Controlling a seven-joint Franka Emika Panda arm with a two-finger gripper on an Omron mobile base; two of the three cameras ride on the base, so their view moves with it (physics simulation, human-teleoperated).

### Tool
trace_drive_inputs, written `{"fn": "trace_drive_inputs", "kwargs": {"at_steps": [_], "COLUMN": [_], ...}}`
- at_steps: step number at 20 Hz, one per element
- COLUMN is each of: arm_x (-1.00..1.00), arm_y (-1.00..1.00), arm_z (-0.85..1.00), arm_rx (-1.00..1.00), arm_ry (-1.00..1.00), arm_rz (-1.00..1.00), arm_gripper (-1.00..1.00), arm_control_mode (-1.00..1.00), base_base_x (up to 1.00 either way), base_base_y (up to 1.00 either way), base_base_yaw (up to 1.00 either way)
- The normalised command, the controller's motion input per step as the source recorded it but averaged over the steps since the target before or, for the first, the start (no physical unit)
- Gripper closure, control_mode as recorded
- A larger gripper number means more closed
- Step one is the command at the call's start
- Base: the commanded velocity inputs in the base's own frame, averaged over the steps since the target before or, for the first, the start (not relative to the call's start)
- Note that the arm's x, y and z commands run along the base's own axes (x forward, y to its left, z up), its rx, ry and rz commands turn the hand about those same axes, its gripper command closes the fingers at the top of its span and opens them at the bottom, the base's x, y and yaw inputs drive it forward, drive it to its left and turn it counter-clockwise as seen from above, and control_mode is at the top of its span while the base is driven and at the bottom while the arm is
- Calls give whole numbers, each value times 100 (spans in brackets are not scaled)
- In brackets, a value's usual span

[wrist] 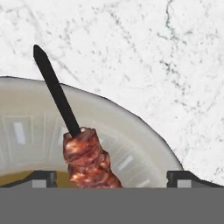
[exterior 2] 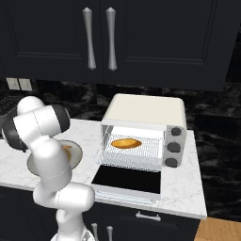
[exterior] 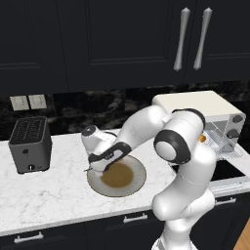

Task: Pick up the kebab skewer and baguette bread, and place them inside the toaster oven. Close the toaster oven door and start by setting the timer.

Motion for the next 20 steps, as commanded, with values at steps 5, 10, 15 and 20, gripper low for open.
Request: {"fn": "trace_drive_inputs", "kwargs": {"at_steps": [5,10,15,20], "arm_x": [0,0,0,-4], "arm_y": [0,0,0,0], "arm_z": [-33,-20,-42,-37], "arm_rx": [2,0,0,0], "arm_ry": [0,0,-5,-4], "arm_rz": [0,0,0,0], "arm_gripper": [-100,-100,100,100], "arm_control_mode": [-100,-100,-100,-100], "base_base_x": [0,0,0,0], "base_base_y": [0,0,0,0], "base_base_yaw": [0,0,0,0]}}
